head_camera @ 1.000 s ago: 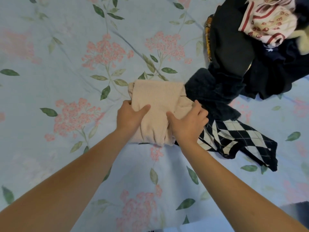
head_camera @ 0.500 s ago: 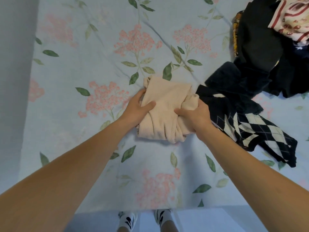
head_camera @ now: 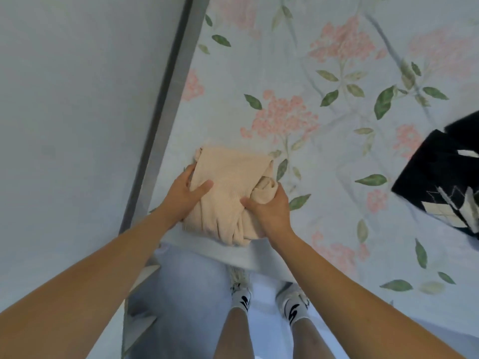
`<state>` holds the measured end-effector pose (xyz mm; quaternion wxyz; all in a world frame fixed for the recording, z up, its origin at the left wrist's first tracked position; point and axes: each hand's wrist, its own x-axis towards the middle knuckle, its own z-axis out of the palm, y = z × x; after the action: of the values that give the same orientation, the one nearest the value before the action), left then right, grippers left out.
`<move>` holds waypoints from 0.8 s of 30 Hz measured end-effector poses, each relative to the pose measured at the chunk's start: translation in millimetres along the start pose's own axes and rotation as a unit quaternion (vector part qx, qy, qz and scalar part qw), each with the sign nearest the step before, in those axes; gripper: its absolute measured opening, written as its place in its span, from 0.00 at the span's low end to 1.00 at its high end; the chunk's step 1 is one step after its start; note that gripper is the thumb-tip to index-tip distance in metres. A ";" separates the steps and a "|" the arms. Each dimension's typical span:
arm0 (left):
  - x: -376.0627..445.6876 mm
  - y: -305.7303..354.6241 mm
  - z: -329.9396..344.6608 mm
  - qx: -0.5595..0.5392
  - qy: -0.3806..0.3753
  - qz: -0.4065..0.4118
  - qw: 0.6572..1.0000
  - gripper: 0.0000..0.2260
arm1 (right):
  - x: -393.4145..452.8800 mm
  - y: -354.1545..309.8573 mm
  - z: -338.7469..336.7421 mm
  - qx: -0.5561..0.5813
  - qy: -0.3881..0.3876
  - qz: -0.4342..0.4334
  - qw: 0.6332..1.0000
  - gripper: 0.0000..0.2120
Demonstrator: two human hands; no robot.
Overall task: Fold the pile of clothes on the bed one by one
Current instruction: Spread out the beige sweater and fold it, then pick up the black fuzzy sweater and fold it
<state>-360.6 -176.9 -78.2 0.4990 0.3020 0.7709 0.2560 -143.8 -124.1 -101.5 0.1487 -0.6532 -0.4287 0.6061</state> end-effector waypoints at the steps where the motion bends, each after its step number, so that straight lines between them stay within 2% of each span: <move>1: -3.3 -8.0 -8.5 0.000 0.008 0.007 1.000 0.30 | -3.9 0.7 11.1 0.002 -0.003 -0.001 1.000 0.31; 4: -10.4 -24.6 -23.7 -0.004 0.044 0.025 0.999 0.28 | -11.6 0.2 34.3 -0.004 -0.005 -0.006 1.000 0.31; 7: -17.3 -40.5 -30.1 0.003 0.085 0.035 0.996 0.28 | -15.7 -1.9 45.2 -0.071 0.001 -0.023 0.997 0.34; 8: -20.5 -45.4 -31.1 0.038 0.108 0.045 0.992 0.29 | -18.5 -4.2 46.0 -0.108 0.021 -0.038 0.993 0.37; 10: -23.6 -53.6 -30.7 0.203 0.182 0.088 0.958 0.32 | -23.8 -10.9 46.1 -0.219 0.096 -0.123 0.963 0.43; 12: -25.0 -51.4 -24.2 0.337 0.215 0.180 0.899 0.31 | -25.7 -18.8 49.6 -0.324 0.149 -0.264 0.896 0.40; 14: -24.5 -46.9 -11.9 0.377 0.156 0.270 0.872 0.27 | -20.7 -17.7 60.0 -0.379 0.107 -0.367 0.843 0.35; 17: -17.9 -64.5 11.5 0.435 0.074 0.267 0.857 0.26 | -1.0 11.7 66.3 -0.454 0.011 -0.386 0.803 0.31; 21: -12.5 -73.5 23.3 0.446 0.077 0.239 0.859 0.27 | 13.8 31.1 50.7 -0.501 -0.022 -0.347 0.793 0.32; 24: -19.2 -58.1 34.7 0.442 0.111 0.250 0.854 0.29 | 6.3 22.9 33.4 -0.471 -0.037 -0.345 0.811 0.31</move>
<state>-334.5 -227.4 -119.8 0.1432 0.6427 0.7517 0.0362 -166.5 -143.8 -129.4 0.0061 -0.4292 -0.8642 0.2623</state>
